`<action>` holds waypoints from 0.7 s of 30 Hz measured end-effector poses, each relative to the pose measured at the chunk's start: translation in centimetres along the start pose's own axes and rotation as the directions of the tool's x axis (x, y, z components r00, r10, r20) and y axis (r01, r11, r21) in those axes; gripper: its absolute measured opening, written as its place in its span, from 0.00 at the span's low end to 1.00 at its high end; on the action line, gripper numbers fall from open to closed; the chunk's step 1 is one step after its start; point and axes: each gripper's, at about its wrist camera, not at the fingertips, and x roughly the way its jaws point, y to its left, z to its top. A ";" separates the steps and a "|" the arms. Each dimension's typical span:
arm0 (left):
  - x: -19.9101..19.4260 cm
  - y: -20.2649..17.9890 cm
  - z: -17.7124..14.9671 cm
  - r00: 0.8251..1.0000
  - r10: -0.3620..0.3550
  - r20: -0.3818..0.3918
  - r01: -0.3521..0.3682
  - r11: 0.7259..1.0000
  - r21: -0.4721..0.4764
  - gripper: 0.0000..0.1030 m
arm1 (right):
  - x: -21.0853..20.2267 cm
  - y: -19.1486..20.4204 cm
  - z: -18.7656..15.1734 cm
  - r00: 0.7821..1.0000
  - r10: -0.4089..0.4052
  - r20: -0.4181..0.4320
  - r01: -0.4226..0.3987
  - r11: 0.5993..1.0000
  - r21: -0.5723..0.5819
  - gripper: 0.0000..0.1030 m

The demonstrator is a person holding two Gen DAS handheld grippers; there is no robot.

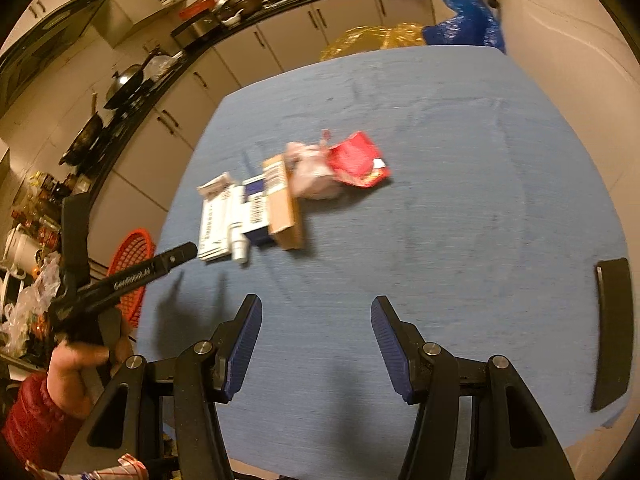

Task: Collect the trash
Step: 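Grasp the white medicine box with the left tool while the right tool grasps the orange box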

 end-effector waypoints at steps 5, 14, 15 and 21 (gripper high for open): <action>2.5 -1.3 1.1 0.999 0.042 -0.019 -0.042 0.999 0.021 0.70 | -0.9 -2.8 0.3 1.000 -0.028 0.010 0.028 0.999 0.033 0.59; 5.4 -2.1 3.2 0.989 0.146 -0.024 -0.145 0.989 0.042 0.75 | -1.7 -5.8 0.5 0.999 -0.052 0.007 0.051 0.996 0.070 0.59; 5.7 -2.1 3.5 0.988 0.154 -0.024 -0.153 0.987 0.043 0.76 | -1.6 -5.8 0.5 0.999 -0.050 0.003 0.049 0.996 0.069 0.59; 5.8 -2.3 3.4 0.985 0.174 0.011 -0.175 0.982 0.075 0.70 | -0.7 -4.6 1.1 1.000 -0.020 -0.015 0.020 0.999 0.032 0.59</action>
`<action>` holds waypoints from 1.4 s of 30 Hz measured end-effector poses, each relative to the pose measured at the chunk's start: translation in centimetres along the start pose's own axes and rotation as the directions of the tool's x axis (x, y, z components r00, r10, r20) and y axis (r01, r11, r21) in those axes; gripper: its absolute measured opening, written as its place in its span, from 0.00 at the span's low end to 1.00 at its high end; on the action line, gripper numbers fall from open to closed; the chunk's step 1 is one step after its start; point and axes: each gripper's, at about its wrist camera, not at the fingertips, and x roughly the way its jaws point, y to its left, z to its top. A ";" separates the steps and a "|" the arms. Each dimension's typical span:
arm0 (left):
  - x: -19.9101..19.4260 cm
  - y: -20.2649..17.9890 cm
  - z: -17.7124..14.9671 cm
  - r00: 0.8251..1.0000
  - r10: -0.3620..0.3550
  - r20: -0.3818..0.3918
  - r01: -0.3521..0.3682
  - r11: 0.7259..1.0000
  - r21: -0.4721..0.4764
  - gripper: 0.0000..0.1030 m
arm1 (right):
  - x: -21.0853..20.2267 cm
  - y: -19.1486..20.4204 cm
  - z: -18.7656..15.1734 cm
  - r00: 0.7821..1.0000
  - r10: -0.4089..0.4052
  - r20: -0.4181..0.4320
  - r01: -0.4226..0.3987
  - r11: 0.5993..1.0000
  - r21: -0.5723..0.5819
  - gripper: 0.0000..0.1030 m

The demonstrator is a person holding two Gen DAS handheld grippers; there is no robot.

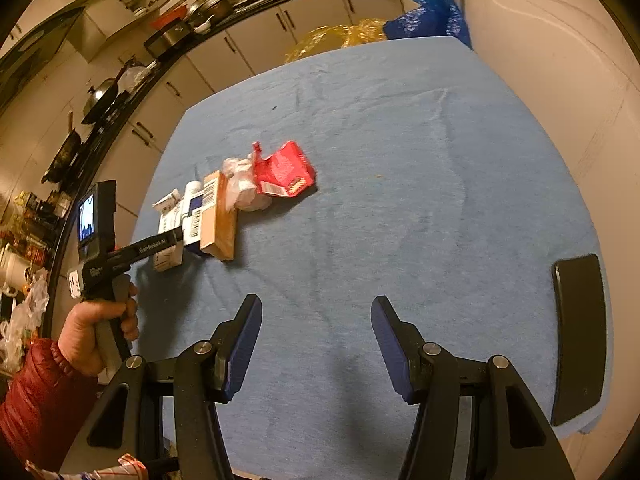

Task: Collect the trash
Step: 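Grasp the white medicine box with the left tool while the right tool grasps the orange box, then carry the white medicine box and orange box over the wastebasket and release both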

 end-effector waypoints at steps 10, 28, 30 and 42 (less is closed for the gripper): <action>-3.2 1.7 -5.9 0.999 -0.026 0.021 0.026 1.000 0.007 0.49 | 4.6 5.7 3.1 0.995 0.086 -0.046 -0.090 0.991 -0.094 0.59; -5.4 2.9 -9.8 0.999 -0.044 0.008 0.044 0.999 -0.005 0.58 | 14.5 11.0 6.5 0.982 0.041 -0.183 -0.079 0.975 -0.205 0.24; -5.0 2.3 -8.9 0.999 -0.030 0.011 0.030 1.000 0.003 0.58 | 13.9 10.8 6.3 0.982 0.054 -0.180 -0.092 0.973 -0.212 0.23; -7.4 2.6 -10.1 0.993 -0.078 0.089 0.080 0.997 -0.018 0.49 | 7.1 9.6 0.7 0.989 0.119 -0.090 -0.135 0.970 -0.200 0.23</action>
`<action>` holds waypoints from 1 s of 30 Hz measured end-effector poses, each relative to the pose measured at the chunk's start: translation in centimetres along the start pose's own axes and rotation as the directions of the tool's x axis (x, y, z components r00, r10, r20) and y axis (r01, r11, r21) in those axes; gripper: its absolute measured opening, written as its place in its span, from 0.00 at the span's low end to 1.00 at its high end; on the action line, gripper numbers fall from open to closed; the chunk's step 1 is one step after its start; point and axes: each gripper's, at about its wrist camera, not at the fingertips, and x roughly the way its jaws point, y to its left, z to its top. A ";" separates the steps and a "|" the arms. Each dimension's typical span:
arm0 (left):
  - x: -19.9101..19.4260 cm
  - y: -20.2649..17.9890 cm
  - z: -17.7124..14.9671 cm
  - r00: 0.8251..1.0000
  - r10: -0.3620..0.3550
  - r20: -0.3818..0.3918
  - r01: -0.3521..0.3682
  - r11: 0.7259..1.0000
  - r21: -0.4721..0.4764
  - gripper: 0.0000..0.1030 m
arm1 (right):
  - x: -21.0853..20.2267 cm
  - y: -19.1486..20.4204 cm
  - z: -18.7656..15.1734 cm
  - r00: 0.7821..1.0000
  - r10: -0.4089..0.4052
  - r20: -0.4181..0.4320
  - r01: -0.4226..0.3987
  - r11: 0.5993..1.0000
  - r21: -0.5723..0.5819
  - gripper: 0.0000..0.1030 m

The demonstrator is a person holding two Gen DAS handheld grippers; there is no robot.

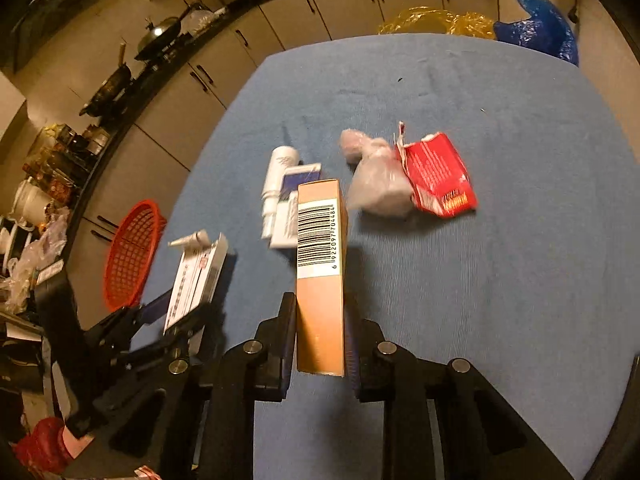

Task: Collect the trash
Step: 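Carry the white medicine box and orange box over the wastebasket and release both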

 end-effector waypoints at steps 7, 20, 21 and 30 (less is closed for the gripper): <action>-2.9 0.7 -0.6 0.998 -0.010 0.056 0.010 1.000 0.003 0.49 | -1.6 1.8 -1.2 0.999 0.012 0.044 -0.012 1.000 -0.009 0.23; -7.7 3.5 -0.3 0.990 -0.014 0.141 0.009 0.999 0.031 0.49 | -2.8 7.1 -2.8 0.995 0.029 0.090 -0.025 0.999 -0.040 0.23; -8.1 3.9 -0.4 0.989 -0.014 0.145 0.010 0.999 0.031 0.49 | -2.8 7.6 -2.9 0.995 0.032 0.092 -0.028 0.999 -0.045 0.23; -10.6 7.6 -1.0 0.982 0.009 0.191 -0.012 1.000 0.012 0.49 | -2.1 12.6 -3.4 0.994 0.055 0.094 -0.046 0.994 -0.102 0.23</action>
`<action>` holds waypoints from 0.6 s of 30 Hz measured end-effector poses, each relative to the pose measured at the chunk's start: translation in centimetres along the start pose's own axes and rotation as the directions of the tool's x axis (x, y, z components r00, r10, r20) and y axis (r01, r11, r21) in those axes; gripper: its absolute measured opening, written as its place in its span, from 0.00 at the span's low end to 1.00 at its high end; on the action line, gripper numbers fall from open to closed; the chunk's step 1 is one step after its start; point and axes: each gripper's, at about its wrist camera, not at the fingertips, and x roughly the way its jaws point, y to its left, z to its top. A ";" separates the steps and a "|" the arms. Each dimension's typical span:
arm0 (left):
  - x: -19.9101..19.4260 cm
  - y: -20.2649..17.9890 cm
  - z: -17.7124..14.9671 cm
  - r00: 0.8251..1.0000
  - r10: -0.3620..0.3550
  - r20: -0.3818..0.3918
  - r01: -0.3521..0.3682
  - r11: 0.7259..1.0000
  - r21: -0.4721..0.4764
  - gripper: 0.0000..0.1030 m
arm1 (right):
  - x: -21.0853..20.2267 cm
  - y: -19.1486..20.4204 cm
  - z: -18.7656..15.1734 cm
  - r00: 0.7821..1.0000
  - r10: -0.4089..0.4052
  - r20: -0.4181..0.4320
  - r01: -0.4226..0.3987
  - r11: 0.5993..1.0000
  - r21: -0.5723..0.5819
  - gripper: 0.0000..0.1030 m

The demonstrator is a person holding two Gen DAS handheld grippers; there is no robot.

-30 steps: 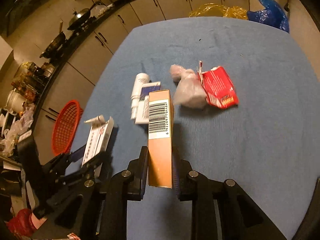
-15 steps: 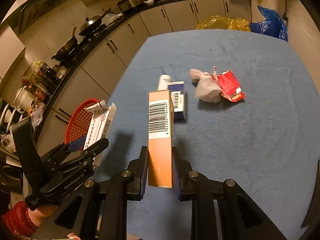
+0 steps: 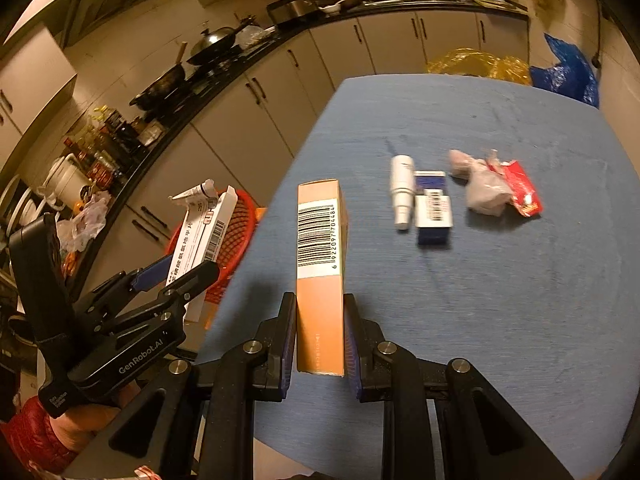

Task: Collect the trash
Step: 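Carry the white medicine box and orange box over the wastebasket and release both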

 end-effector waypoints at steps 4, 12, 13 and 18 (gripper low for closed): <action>-0.8 1.8 -0.1 1.000 0.011 0.016 -0.011 1.000 -0.017 0.49 | 0.3 2.1 0.1 1.000 0.007 0.006 -0.007 1.000 -0.024 0.23; -1.9 5.0 -0.3 0.999 0.033 0.036 -0.031 0.998 -0.052 0.49 | 1.0 5.3 0.5 1.000 0.029 0.009 -0.028 0.998 -0.064 0.23; -2.0 5.4 -0.3 0.999 0.037 0.039 -0.035 0.998 -0.056 0.49 | 1.1 5.7 0.6 0.999 0.031 0.009 -0.031 0.997 -0.069 0.23; -2.5 7.0 -0.3 0.998 0.052 0.045 -0.048 0.996 -0.075 0.49 | 1.7 7.1 0.8 0.999 0.043 0.004 -0.042 0.995 -0.089 0.23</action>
